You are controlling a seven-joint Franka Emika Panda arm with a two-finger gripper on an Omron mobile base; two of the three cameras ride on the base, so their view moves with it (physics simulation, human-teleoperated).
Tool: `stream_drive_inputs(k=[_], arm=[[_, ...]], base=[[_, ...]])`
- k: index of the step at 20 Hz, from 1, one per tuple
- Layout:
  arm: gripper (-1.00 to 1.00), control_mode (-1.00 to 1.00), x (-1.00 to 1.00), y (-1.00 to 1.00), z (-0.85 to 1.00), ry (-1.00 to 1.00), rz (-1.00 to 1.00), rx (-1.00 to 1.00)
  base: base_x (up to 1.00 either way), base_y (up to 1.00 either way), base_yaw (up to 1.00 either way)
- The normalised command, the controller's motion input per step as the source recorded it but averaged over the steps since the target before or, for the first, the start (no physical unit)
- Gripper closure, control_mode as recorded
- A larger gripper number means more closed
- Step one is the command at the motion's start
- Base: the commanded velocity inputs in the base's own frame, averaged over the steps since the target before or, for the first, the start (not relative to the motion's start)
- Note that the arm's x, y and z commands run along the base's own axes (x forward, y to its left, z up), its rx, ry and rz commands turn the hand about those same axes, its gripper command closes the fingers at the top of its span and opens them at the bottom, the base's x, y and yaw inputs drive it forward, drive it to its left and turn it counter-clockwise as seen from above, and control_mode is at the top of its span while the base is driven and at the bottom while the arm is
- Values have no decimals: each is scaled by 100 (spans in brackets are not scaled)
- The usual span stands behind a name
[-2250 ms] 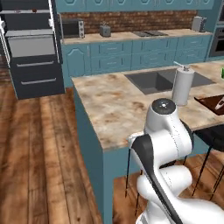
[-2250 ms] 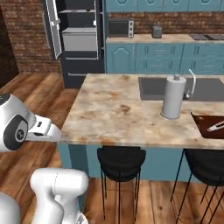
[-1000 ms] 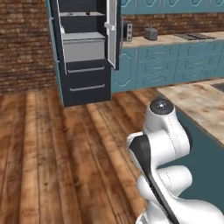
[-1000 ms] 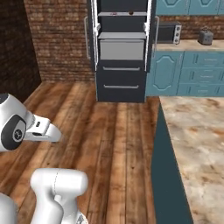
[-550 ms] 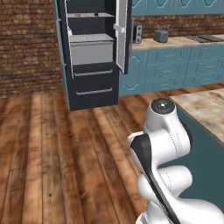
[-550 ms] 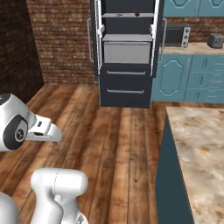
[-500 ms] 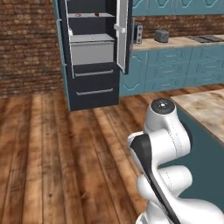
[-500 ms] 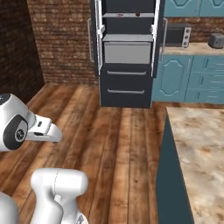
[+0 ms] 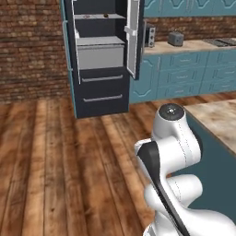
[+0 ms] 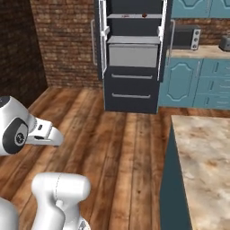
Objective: Gather the lemon and garlic from the fridge and place them on a tray on the dining counter. Then gather the chicken drumstick and steak from the fridge and place them on the other tray.
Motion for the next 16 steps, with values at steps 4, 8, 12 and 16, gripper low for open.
stream_drive_inputs(k=[4, 8, 12, 16], arm=[[-100, 100, 0, 0, 0, 0, 0, 0], [-100, 100, 0, 0, 0, 0, 0, 0], [-100, 100, 0, 0, 0, 0, 0, 0], [-100, 100, 0, 0, 0, 0, 0, 0]], base=[[91, -12, 2], [100, -16, 0], [100, -18, 0], [93, -16, 0]])
